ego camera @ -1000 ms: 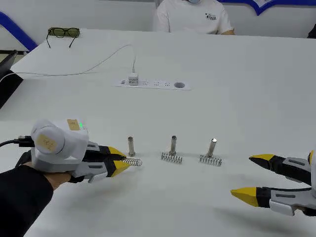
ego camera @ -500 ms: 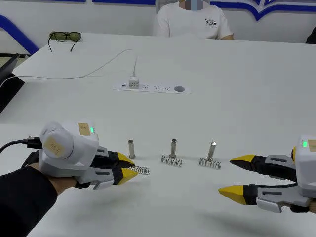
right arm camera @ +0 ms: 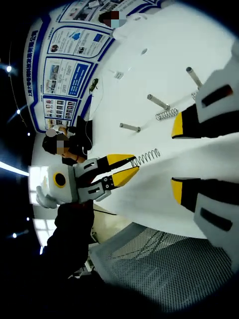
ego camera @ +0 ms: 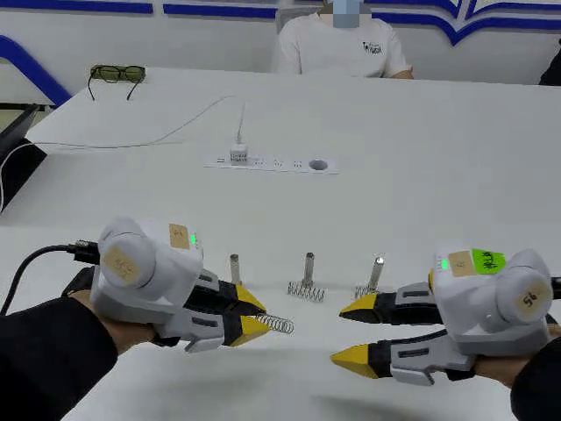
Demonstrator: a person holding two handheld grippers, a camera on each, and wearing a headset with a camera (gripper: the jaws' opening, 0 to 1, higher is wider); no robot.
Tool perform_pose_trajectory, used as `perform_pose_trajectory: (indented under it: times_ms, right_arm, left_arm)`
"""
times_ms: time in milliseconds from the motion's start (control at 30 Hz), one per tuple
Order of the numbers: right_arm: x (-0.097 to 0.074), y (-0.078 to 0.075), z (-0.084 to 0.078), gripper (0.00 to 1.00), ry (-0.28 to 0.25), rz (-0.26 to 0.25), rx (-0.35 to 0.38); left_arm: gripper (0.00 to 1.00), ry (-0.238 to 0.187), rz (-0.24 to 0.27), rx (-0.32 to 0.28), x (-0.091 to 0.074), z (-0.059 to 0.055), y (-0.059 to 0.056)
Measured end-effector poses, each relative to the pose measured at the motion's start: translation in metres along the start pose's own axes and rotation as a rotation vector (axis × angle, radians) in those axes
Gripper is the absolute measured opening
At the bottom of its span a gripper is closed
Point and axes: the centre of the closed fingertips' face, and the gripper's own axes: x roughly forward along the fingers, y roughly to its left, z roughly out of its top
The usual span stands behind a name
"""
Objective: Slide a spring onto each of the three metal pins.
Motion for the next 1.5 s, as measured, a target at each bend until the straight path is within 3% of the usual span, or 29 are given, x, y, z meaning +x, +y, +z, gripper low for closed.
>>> perform_pose_trajectory:
  times_ms: [167,467,833,1167,1500]
  right_arm:
    - [0.013,0.008,0.006,0.30,0.003,0.025,-0.034]
    - [0.019,0.014,0.003,0.26,0.013,0.045,-0.045]
    - [0.024,0.015,-0.001,0.13,0.028,0.042,-0.086]
    - [0.032,0.025,0.005,0.12,0.010,0.076,-0.069]
    - [0.033,0.026,0.003,0.14,0.009,0.074,-0.051]
  left_arm:
    - [0.10,-0.006,-0.039,0.009,0.002,0.008,-0.012]
    - [0.10,-0.015,-0.080,0.003,0.008,0.015,-0.025]
    - [0.10,-0.047,-0.094,-0.023,0.009,0.028,-0.030]
    - [0.10,-0.063,-0.099,-0.025,0.009,0.036,-0.035]
    - [0.10,-0.046,-0.101,-0.029,0.010,0.031,-0.035]
